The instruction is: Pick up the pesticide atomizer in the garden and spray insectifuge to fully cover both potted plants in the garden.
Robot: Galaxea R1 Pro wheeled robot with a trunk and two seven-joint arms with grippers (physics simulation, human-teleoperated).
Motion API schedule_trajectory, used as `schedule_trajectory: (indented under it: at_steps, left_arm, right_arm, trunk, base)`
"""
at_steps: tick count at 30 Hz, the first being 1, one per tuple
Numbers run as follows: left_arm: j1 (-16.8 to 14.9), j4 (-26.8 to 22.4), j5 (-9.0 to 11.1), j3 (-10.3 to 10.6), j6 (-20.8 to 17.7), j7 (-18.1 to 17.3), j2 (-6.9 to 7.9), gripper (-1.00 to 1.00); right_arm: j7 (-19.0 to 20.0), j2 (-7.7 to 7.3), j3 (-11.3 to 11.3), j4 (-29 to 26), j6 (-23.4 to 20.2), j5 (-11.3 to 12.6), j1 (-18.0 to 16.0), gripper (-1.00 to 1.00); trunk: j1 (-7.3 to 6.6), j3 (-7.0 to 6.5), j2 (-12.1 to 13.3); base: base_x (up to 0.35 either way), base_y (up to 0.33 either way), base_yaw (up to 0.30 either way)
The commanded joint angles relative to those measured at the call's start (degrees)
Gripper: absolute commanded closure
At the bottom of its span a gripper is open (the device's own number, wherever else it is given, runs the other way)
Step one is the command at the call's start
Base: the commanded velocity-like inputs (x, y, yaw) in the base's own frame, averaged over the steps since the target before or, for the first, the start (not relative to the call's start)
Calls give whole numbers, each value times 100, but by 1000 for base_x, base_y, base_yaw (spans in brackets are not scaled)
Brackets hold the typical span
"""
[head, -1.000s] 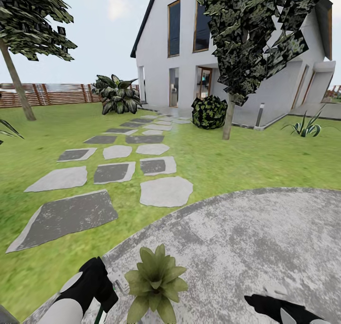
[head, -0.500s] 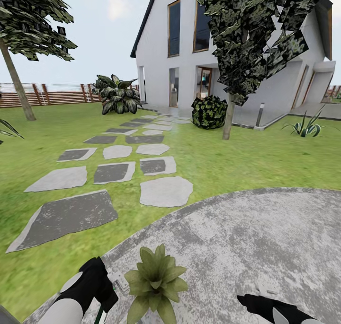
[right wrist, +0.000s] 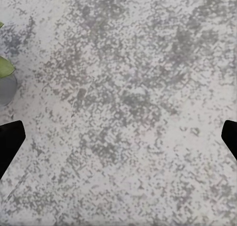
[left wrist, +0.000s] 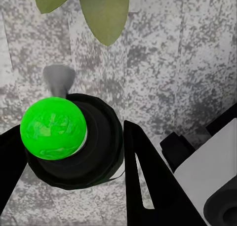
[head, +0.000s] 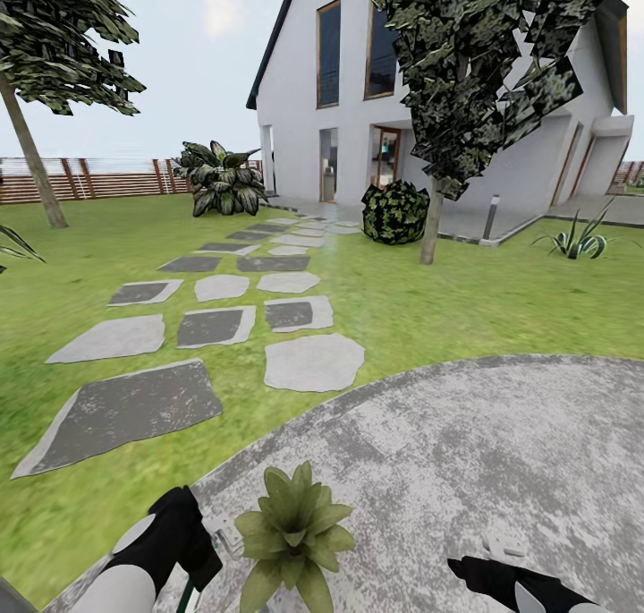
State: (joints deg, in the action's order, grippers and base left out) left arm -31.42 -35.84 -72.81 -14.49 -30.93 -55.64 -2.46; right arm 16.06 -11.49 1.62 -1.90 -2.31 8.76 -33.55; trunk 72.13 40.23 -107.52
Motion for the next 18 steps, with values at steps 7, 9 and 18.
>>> schedule_trajectory:
  at_steps: [7, 9, 18]
  left_arm:
    - [-4, 5, 145, 441, -231, -45, -14, 100]
    - [-7, 6, 618, 939, -596, -44, 4, 100]
    - [-22, -5, 2208, 2355, -896, -43, 321, 100]
  right_arm:
    - [27, -2, 14, -3, -24, 46, -2, -100]
    - [27, -2, 14, -3, -24, 46, -2, -100]
    - [27, -2, 14, -3, -24, 46, -2, -100]
  trunk:
    - [-1, 6, -3]
    - [-1, 6, -3]
    - [-1, 6, -3]
  base:
    - [0, 0, 0]
    - [0, 0, 0]
    - [0, 0, 0]
